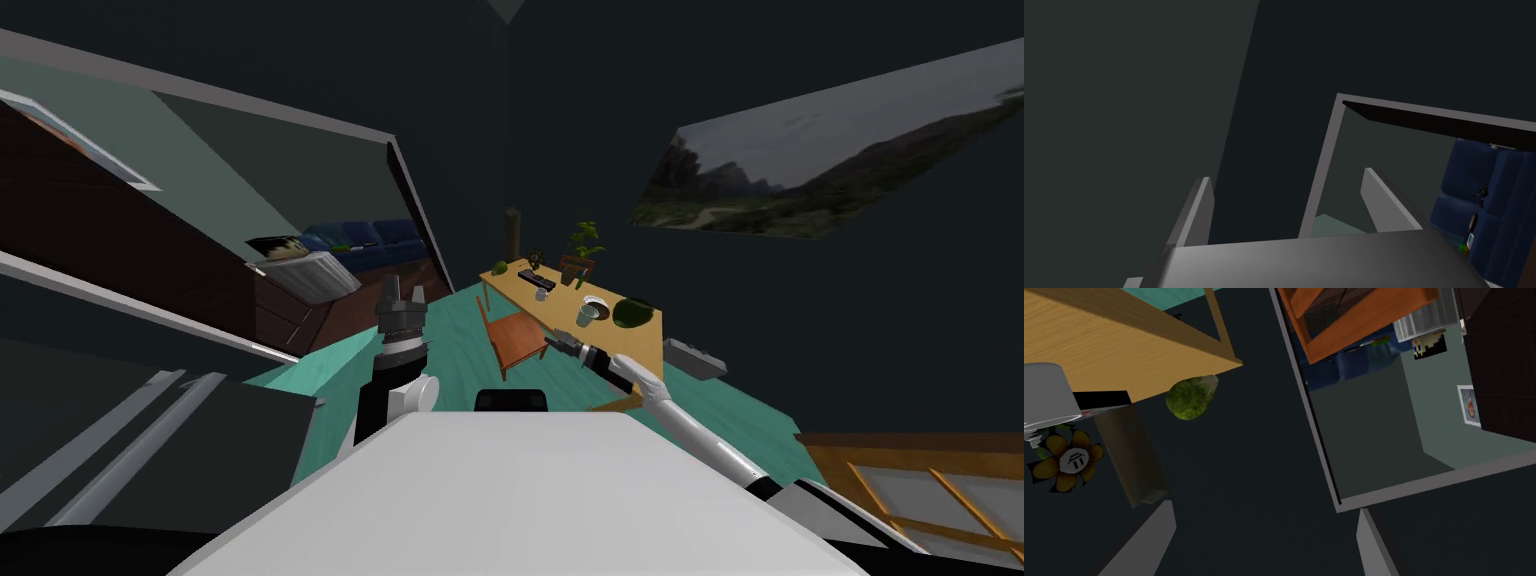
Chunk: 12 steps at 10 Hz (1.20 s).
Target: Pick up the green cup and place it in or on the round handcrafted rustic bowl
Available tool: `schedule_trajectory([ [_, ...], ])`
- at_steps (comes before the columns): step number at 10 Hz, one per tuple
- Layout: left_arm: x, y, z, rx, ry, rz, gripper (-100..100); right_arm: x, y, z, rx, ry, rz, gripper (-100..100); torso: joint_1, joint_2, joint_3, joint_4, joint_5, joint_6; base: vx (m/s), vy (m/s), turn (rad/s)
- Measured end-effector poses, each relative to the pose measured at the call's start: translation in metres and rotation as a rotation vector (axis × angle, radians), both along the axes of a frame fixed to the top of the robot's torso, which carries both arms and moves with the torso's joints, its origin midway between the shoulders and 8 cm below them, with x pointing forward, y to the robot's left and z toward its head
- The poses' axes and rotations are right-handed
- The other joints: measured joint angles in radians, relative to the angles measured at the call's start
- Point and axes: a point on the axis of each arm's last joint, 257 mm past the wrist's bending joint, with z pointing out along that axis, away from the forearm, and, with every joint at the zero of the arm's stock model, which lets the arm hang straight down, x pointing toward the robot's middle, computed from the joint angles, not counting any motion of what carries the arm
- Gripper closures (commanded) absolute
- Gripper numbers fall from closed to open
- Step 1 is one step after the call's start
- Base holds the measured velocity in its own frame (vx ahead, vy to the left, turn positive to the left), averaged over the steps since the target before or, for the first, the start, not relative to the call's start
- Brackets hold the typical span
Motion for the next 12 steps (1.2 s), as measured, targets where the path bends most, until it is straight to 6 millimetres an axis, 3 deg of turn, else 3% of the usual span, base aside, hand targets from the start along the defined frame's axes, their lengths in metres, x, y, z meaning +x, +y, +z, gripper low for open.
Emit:
schedule_trajectory([
  [2, 0.000, 0.000, 0.000, 0.000, 0.000, 0.000, 0, 0.000, -0.020, -0.023, -0.112, 0.011, 0.022, -100, 0.000, 0.001, 0.000, 0.000, 0.000, 0.000, 0.012, 0.059, 0.128],
  [7, 0.000, 0.000, 0.000, 0.000, 0.000, 0.000, 0, -0.004, -0.060, -0.057, -0.284, 0.044, 0.041, -100, -0.001, 0.001, 0.000, 0.000, 0.000, 0.001, 0.015, 0.029, 0.079],
  [11, 0.000, 0.000, 0.000, 0.000, 0.000, 0.000, 0, -0.009, -0.123, -0.091, -0.506, 0.077, 0.071, -100, -0.001, 0.001, 0.000, 0.000, 0.000, 0.001, 0.025, 0.042, 0.120],
  [12, 0.000, 0.000, 0.000, 0.000, 0.000, 0.000, 0, -0.010, -0.148, -0.092, -0.575, 0.089, 0.076, -100, -0.002, 0.000, 0.000, 0.000, 0.000, 0.001, 0.026, 0.030, 0.079],
])
